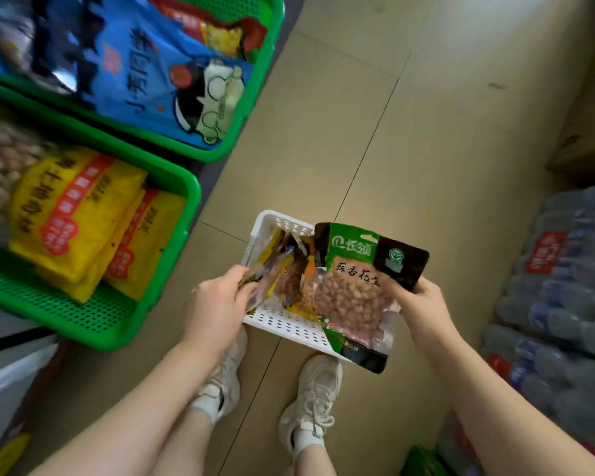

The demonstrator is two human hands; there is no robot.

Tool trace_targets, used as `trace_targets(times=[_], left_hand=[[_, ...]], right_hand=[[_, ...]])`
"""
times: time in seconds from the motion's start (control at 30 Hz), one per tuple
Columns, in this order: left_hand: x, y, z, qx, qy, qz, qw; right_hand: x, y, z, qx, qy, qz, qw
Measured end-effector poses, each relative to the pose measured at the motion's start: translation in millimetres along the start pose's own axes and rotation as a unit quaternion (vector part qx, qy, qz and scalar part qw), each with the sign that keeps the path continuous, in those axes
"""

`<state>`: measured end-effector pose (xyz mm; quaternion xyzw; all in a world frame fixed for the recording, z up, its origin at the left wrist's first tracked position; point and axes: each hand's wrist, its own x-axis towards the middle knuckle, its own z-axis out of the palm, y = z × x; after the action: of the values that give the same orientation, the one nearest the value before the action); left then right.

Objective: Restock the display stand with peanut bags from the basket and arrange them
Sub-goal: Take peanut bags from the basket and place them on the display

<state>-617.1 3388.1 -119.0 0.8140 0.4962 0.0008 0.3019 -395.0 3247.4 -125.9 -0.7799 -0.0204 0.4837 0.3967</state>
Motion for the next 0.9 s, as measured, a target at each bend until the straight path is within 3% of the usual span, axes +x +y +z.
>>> trace_targets(times=[0.2, 0.4, 0.6, 0.77, 0.9], left_hand=[[-50.6, 78.2, -168.9, 0.018, 0.101, 0.007, 0.995], [-128.0, 127.1, -327.1, 0.082, 0.204, 0.011, 0.975], [-250.3, 135.2, -474.0, 0.190, 0.322, -0.007, 0.927], [-350.1, 106.3, -556.2, 0.257, 0.366, -0.084, 0.890], [-427.1, 79.3, -603.6, 0.308, 0.412, -0.151, 0.844]], right_hand=[[-109.1, -138.6, -10.1, 0.042, -0.048, -0.011, 0.998], [-227.9, -262.2, 9.2, 0.030, -0.110, -0.127, 0.985], [-349.8, -342.3, 75.6, -0.017, -0.188, -0.234, 0.954], [-455.9, -379.1, 154.5, -0.058, -0.250, -0.374, 0.891], [-548.6, -383.6, 212.2, -0.107, -0.229, -0.548, 0.797]])
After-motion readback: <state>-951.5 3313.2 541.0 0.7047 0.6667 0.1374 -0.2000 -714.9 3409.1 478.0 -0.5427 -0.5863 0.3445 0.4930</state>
